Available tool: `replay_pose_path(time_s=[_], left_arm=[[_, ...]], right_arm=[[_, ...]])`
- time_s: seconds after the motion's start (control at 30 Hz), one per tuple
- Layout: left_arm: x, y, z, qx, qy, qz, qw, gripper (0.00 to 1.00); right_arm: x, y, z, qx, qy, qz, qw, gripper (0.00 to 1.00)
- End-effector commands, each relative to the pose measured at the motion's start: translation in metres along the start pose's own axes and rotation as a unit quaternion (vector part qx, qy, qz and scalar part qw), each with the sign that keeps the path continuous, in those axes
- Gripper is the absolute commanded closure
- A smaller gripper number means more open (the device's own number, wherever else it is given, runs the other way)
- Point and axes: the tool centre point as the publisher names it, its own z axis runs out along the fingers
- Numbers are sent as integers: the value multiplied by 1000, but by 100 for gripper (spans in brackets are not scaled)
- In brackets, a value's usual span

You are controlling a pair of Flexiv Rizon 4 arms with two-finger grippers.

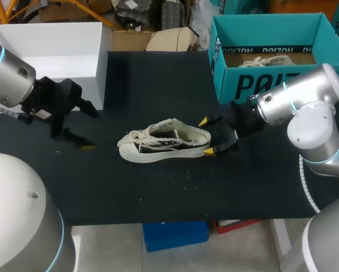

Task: Take the shoe out of the shoebox, open the shoe tongue, remove and reinsert the insole, then place the shoe into the shoebox

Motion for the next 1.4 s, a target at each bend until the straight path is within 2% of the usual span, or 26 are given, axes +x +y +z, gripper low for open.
replay_pose_path(time_s=[0.03, 1.27, 1.3, 1.33, 1.4], left_arm=[[1, 1, 2, 0, -2, 1, 1000, 0], [1, 1, 2, 0, -2, 1, 1000, 0], [1, 1, 2, 0, -2, 1, 1000, 0], [1, 1, 2, 0, -2, 1, 1000, 0], [1, 1, 2, 0, -2, 1, 1000, 0]], right_arm=[[-1, -3, 7, -2, -3, 1, 1000, 0], [0, 1, 34, -7, -23, 31, 999, 0], [0, 1, 34, -2, -19, 33, 999, 83], [0, 1, 34, 0, -19, 33, 999, 100], [0, 1, 34, 0, -19, 33, 999, 100]])
